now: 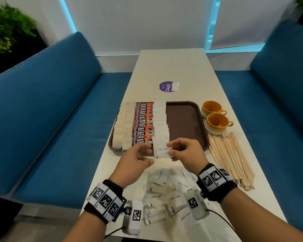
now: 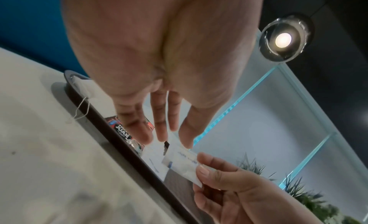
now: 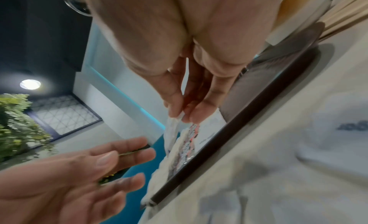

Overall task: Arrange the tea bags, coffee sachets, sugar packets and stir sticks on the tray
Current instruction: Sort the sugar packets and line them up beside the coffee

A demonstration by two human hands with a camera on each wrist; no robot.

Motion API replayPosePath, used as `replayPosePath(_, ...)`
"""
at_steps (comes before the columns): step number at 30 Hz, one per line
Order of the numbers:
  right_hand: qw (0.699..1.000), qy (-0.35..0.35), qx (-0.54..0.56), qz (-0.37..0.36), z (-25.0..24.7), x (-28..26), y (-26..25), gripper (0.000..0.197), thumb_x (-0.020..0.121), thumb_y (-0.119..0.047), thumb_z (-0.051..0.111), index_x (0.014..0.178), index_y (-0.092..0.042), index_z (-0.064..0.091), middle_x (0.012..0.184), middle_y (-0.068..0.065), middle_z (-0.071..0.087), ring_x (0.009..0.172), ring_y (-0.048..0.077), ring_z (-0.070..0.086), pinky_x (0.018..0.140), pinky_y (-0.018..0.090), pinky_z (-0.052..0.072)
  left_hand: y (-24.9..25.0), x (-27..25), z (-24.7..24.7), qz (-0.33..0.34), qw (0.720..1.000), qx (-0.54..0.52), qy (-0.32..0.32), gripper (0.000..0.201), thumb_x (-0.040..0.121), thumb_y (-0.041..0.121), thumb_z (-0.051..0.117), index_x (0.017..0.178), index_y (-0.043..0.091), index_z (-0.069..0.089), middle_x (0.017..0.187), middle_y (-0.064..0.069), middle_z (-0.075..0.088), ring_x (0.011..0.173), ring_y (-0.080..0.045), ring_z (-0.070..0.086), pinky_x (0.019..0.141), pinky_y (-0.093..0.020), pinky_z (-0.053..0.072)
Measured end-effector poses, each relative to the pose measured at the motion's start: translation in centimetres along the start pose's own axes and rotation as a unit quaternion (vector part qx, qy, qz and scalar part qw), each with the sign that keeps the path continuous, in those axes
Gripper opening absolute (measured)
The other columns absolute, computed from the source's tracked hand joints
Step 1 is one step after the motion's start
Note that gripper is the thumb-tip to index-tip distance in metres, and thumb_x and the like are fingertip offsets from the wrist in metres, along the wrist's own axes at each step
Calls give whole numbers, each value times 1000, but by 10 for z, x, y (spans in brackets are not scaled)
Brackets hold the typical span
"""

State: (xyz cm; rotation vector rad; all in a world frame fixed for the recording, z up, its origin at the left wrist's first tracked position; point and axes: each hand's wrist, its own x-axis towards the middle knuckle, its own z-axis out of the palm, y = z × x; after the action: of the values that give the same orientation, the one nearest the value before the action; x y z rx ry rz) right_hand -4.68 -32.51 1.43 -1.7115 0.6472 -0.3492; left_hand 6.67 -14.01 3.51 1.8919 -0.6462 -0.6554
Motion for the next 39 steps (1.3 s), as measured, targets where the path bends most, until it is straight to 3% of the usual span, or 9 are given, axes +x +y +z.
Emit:
replayPosePath(3, 997, 23, -70, 5, 0, 32, 15, 19, 81, -9, 84, 87, -26, 79, 82, 5, 75, 78, 19, 72, 81, 38, 62, -11, 21, 0, -11, 995, 94, -6, 39, 88, 22, 78, 123, 29, 63, 119, 15, 66, 101, -5, 61, 85, -19, 48)
replayPosePath(5, 996, 22, -87, 14, 2, 47, 21, 18, 81, -11, 85, 86, -27, 78, 83, 0, 76, 82, 17, 73, 84, 36, 61, -17, 30, 3, -5, 987, 157, -23, 44, 88, 28, 77, 128, 30, 61, 126, 15, 60, 117, -9, 51, 101, -29, 44)
replayPosePath(7, 995, 16, -98, 27, 5, 55, 24, 17, 83, -10, 84, 86, -25, 77, 84, 1, 76, 84, 17, 73, 84, 33, 61, -20, 37, 6, 7, 974, 221, -39, 47, 89, 33, 74, 133, 32, 57, 132, 15, 55, 125, -15, 38, 109, -34, 37)
replayPosePath(11, 992, -1, -110, 54, 12, 63, 26, 17, 82, -6, 84, 82, -22, 76, 83, 4, 76, 81, 20, 74, 82, 33, 62, -24, 45, 9, 15, 957, 282, -65, 53, 91, 40, 70, 139, 37, 50, 140, 17, 46, 125, -19, 29, 105, -29, 30)
replayPosePath(15, 991, 28, -119, 62, 16, 67, 26, 18, 82, -7, 83, 80, -23, 75, 82, 2, 76, 77, 18, 73, 78, 32, 62, -29, 50, 14, 24, 940, 330, -81, 53, 92, 47, 66, 142, 40, 48, 146, 17, 40, 120, -18, 25, 100, -27, 26)
replayPosePath(22, 982, 13, -174, 71, 18, 71, 25, 17, 81, -8, 83, 80, -23, 75, 74, -5, 70, 71, 10, 68, 65, 18, 50, -29, 57, 19, 11, 924, 372, -89, 58, 92, 55, 61, 146, 40, 45, 146, 17, 39, 127, -23, 28, 109, -37, 32)
replayPosePath(26, 975, 13, -215, 57, 20, 73, 26, 15, 81, -14, 83, 78, -24, 74, 73, -5, 70, 73, 11, 68, 67, 19, 52, -30, 61, 24, 8, 912, 399, -98, 61, 93, 60, 57, 148, 38, 43, 147, 17, 36, 126, -23, 26, 111, -41, 31)
replayPosePath(32, 976, 44, -201, 67, 18, 74, 24, 23, 75, -15, 89, 82, -21, 69, 79, -2, 67, 72, 12, 64, 64, 22, 51, -29, 62, 22, 4, 913, 399, -87, 60, 94, 61, 55, 148, 39, 42, 152, 11, 35, 133, -24, 25, 113, -42, 29)
replayPosePath(39, 978, 47, -190, 73, 20, 70, 29, 23, 74, -14, 89, 84, -18, 69, 81, -3, 69, 74, 11, 63, 58, 12, 42, -31, 56, 26, 14, 919, 381, -96, 60, 96, 59, 51, 149, 33, 41, 152, 14, 40, 131, -19, 25, 107, -36, 28)
